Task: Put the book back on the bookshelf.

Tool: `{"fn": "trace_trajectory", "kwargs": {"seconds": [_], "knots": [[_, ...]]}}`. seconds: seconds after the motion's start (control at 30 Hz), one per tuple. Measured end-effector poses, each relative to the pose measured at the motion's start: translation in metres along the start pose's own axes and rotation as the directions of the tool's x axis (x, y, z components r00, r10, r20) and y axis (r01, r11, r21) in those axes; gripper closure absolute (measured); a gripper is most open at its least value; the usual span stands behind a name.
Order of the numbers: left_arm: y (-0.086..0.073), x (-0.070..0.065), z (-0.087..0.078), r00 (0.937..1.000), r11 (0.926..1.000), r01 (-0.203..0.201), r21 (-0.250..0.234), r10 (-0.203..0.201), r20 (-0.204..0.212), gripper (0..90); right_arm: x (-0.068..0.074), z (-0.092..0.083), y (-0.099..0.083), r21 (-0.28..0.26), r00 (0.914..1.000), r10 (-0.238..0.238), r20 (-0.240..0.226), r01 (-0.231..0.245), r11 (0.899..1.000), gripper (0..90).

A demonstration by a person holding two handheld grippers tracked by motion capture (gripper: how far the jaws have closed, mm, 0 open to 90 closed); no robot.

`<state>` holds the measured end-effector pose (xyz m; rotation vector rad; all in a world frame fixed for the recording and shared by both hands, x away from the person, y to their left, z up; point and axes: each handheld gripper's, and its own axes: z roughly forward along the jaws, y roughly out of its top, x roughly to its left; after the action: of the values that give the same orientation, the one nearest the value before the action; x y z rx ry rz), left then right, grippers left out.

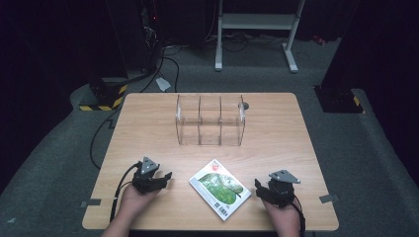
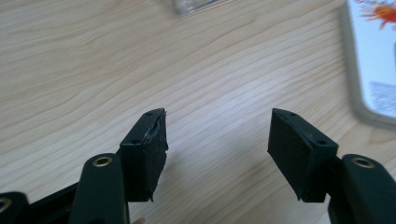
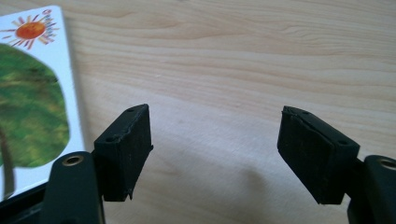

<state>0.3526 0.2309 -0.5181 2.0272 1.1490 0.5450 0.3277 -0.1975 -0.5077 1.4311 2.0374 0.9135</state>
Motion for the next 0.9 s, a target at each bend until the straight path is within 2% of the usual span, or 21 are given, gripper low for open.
{"fn": "trace_trajectory", "kwargs": {"seconds": [0.03, 0.07, 0.1, 0.2, 0.27, 0.33, 0.37, 0.4, 0.43, 0.47, 0.6, 0.63, 0.67, 0.77, 0.9], "knots": [[0.004, -0.005, 0.002, 0.9997, 0.9998, -0.001, -0.018, 0.001, 0.023, 38.3, 0.003, -0.002, -0.003, 0.001, 0.9999, -0.005, -0.016, 0.005, 1.000, 25.1], [0.004, -0.005, 0.002, 0.9997, 0.9998, -0.001, -0.018, 0.001, 0.023, 38.7, 0.003, -0.002, -0.003, 0.001, 0.9999, -0.005, -0.016, 0.005, 1.000, 25.1], [0.007, -0.010, 0.005, 0.9992, 0.9996, -0.007, -0.026, 0.008, 0.039, 38.8, 0.007, -0.005, -0.006, 0.000, 0.9992, -0.010, -0.040, 0.010, 1.000, 24.5], [0.012, -0.018, 0.009, 0.9978, 0.9990, -0.036, -0.027, 0.037, 0.056, 38.9, 0.013, -0.009, -0.010, 0.003, 0.9979, -0.017, -0.062, 0.017, 1.000, 24.2], [0.014, -0.021, 0.010, 0.9971, 0.9988, -0.038, -0.029, 0.040, 0.065, 39.1, 0.015, -0.010, -0.011, 0.003, 0.9975, -0.027, -0.065, 0.027, 1.000, 24.2], [0.018, -0.027, 0.015, 0.9939, 0.9987, -0.039, -0.033, 0.042, 0.102, 39.2, 0.020, -0.013, -0.014, 0.011, 0.9967, -0.041, -0.070, 0.042, 0.999, 24.6], [0.018, -0.027, 0.015, 0.9939, 0.9987, -0.039, -0.033, 0.042, 0.102, 39.2, 0.021, -0.014, -0.015, 0.013, 0.9965, -0.045, -0.070, 0.046, 0.999, 24.9], [0.020, -0.033, 0.018, 0.9911, 0.9984, -0.047, -0.031, 0.051, 0.124, 39.1, 0.022, -0.015, -0.017, 0.015, 0.9962, -0.045, -0.074, 0.046, 0.999, 25.1], [0.020, -0.033, 0.018, 0.9911, 0.9984, -0.047, -0.031, 0.051, 0.124, 39.1, 0.023, -0.016, -0.018, 0.019, 0.9959, -0.046, -0.078, 0.047, 0.999, 25.1], [0.022, -0.040, 0.021, 0.9878, 0.9970, -0.069, -0.033, 0.073, 0.137, 39.1, 0.023, -0.016, -0.020, 0.022, 0.9955, -0.049, -0.082, 0.051, 0.998, 25.1], [0.024, -0.048, 0.025, 0.9832, 0.9964, -0.079, -0.030, 0.083, 0.162, 39.6, 0.024, -0.016, -0.023, 0.038, 0.9946, -0.052, -0.089, 0.055, 0.998, 25.1], [0.024, -0.053, 0.028, 0.9797, 0.9957, -0.090, -0.021, 0.092, 0.178, 39.9, 0.024, -0.016, -0.025, 0.045, 0.9943, -0.050, -0.094, 0.055, 0.997, 25.3], [0.024, -0.053, 0.028, 0.9797, 0.9957, -0.090, -0.021, 0.092, 0.178, 40.1, 0.024, -0.016, -0.025, 0.045, 0.9943, -0.050, -0.094, 0.055, 0.997, 25.3], [0.025, -0.057, 0.031, 0.9745, 0.9965, -0.081, -0.019, 0.083, 0.209, 41.7, 0.026, -0.015, -0.027, 0.052, 0.9928, -0.067, -0.099, 0.072, 0.996, 26.4], [0.023, -0.059, 0.030, 0.9701, 0.9969, -0.077, -0.016, 0.078, 0.230, 42.9, 0.026, -0.014, -0.026, 0.053, 0.9931, -0.061, -0.100, 0.067, 0.996, 27.6]]}}
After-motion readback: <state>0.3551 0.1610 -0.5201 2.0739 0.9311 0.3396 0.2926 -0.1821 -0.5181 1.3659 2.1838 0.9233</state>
